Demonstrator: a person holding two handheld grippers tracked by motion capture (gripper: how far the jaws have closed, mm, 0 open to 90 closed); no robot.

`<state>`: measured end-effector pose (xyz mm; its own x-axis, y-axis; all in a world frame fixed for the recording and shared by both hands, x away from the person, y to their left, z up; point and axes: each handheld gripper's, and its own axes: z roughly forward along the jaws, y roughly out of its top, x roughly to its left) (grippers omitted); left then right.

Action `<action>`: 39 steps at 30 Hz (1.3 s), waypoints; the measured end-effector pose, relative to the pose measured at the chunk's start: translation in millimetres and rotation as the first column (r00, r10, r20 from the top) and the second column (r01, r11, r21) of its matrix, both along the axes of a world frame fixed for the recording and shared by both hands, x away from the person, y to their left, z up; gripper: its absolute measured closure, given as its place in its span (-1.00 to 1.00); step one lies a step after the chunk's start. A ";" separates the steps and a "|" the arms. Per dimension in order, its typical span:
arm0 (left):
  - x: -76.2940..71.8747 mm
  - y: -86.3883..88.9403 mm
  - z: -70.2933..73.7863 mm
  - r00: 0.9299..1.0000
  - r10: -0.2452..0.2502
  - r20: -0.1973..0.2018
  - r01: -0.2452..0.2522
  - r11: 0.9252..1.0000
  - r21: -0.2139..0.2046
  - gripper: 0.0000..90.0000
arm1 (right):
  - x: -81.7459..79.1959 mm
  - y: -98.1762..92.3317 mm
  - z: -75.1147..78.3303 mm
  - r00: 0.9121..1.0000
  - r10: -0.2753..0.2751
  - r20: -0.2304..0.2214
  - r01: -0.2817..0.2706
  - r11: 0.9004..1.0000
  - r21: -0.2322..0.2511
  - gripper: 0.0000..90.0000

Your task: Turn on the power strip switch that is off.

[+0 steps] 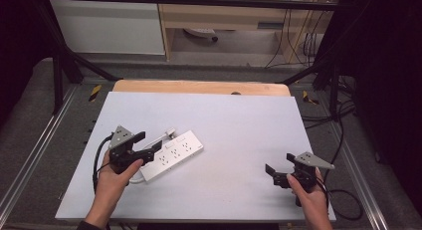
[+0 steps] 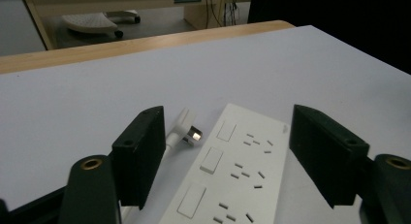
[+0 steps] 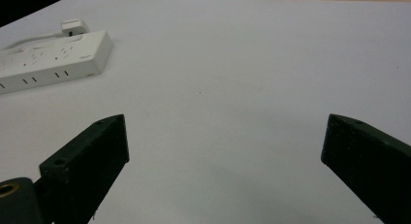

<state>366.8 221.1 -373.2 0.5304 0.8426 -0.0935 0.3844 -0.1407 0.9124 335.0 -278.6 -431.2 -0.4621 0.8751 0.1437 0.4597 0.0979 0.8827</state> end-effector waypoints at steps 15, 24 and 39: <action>17.0 -14.4 -11.7 0.998 0.037 0.056 -0.036 0.999 -0.011 0.47 | 0.3 -1.4 0.0 1.000 -0.006 0.001 0.006 1.000 0.001 -0.92; 21.5 -22.9 -22.1 1.000 -0.005 0.019 0.005 1.000 0.002 0.85 | -0.1 -1.9 0.8 1.000 -0.010 0.001 0.010 1.000 0.006 -0.92; 32.6 -23.8 -38.1 0.997 -0.016 -0.072 0.022 0.997 0.076 1.00 | 0.3 -2.2 1.1 1.000 -0.007 0.005 0.007 1.000 0.003 -0.92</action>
